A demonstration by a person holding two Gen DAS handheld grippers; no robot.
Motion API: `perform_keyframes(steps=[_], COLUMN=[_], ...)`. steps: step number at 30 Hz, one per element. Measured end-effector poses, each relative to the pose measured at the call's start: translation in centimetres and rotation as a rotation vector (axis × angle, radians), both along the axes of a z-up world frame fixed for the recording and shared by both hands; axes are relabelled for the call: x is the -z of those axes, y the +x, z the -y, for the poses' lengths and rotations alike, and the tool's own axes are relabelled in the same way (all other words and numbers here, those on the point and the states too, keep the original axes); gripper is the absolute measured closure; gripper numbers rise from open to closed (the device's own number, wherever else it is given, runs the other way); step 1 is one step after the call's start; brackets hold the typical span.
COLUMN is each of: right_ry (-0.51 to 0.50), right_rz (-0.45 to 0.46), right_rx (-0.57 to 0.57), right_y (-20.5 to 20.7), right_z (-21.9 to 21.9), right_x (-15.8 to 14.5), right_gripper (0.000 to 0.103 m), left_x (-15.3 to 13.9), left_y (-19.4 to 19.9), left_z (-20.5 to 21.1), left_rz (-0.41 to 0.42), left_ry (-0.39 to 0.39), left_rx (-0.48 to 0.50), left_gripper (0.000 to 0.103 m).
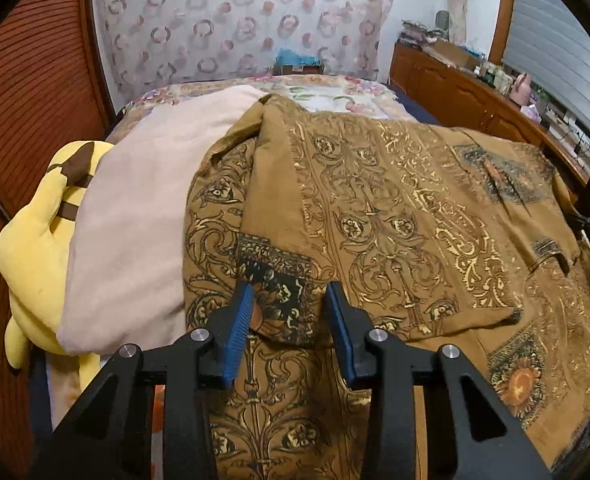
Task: Fold small clothes
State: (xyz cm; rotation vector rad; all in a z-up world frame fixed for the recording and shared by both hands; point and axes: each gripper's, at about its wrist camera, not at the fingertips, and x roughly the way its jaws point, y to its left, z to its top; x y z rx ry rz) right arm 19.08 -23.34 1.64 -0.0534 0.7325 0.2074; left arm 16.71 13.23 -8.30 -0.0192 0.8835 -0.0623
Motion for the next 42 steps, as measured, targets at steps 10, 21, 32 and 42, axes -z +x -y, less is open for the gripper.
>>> perform_keyframes(steps=[10,21,32,42], right_ry=[0.002,0.051,0.074,0.093], right_rz=[-0.001,-0.004,0.109,0.153], right_rx=[-0.001,-0.013,-0.124,-0.203], right_y=[0.2,0.2,-3.0,-8.7], right_z=[0.0,0.4,-0.1,1.2], right_x=[0.2,0.1,-4.2,-7.5], right_gripper=[0.097,0.097,0.100,0.100], left_x=[0.2,-2.7,-7.6,-9.4], left_y=[0.0,-1.3,-4.5,-9.0], left_z=[0.0,1.4,1.0,-0.4], left_rz=[0.003,0.077,0.237,0.302], left_ry=[0.008,0.011,-0.058,-0.071], left_rx=[0.006,0.065,0.061,0.057], left_gripper=[0.064,0.098,0.099,0.099])
